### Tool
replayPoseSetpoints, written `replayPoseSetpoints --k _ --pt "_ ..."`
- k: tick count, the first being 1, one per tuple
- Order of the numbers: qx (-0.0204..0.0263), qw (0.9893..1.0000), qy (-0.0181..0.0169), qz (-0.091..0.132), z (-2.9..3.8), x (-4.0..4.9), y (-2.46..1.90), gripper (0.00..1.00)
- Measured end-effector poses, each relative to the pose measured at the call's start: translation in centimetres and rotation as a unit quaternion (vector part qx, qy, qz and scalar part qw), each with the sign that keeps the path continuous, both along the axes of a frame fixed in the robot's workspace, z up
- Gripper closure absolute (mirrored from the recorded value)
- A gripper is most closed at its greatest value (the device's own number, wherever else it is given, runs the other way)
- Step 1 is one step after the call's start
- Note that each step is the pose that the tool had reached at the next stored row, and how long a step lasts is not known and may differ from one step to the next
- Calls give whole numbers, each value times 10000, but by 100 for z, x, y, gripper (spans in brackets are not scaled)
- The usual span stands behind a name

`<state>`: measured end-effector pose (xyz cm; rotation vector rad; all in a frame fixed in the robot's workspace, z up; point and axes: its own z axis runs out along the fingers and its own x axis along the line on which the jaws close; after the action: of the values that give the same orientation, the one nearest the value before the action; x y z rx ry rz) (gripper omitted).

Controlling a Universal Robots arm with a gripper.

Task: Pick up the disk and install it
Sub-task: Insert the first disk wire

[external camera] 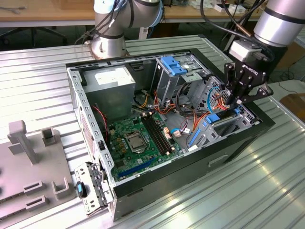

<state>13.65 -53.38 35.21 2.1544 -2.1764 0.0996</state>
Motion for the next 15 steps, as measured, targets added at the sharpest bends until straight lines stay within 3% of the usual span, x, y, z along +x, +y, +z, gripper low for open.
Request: replayPoseSetpoints --k 5,7,15 --pt "0 10000 0 0 27 0 0 77" --pt "0 10000 0 0 27 0 0 89" --pt "-1 10000 0 0 29 0 0 89"
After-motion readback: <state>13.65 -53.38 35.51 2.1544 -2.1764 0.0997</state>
